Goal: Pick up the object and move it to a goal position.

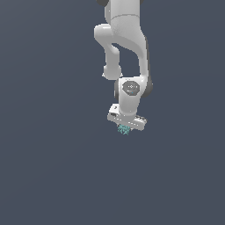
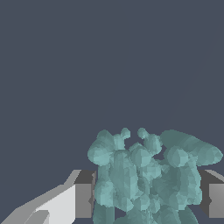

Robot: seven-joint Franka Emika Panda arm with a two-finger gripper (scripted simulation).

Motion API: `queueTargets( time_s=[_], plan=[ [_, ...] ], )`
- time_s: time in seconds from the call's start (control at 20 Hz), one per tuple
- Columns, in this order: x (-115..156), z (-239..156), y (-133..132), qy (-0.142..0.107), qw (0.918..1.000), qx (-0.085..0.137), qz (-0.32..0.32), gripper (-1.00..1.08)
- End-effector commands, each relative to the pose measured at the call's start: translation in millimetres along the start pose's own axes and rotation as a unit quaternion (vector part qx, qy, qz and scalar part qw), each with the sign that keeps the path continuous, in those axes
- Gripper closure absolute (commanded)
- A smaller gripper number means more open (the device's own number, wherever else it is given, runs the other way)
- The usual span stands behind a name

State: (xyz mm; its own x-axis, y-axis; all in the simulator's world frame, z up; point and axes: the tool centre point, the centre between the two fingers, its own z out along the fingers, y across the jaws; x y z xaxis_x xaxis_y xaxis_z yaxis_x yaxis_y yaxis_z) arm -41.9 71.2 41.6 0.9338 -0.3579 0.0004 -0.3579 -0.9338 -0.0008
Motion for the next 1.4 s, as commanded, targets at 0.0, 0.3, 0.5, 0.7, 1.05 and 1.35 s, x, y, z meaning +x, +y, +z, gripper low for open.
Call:
queueTargets(
  time_s=[0.0, 0.3, 0.5, 0.7, 1.05, 1.35],
  plan=[
    [-0.1, -1.1, 9.1, 0.0, 1.0, 0.0, 0.001, 1.08],
    [-2.4, -6.1, 50.5, 0.0, 1.0, 0.0, 0.001, 1.08],
    [-4.0, -10.7, 91.0, 0.0, 1.0, 0.0, 0.001, 1.08],
    [-5.1, -15.4, 129.8, 0.0, 1.0, 0.0, 0.001, 1.08],
    [-5.1, -20.7, 173.2, 0.0, 1.0, 0.0, 0.001, 1.08],
    [-4.1, -22.1, 184.2, 0.0, 1.0, 0.0, 0.001, 1.08]
  ],
)
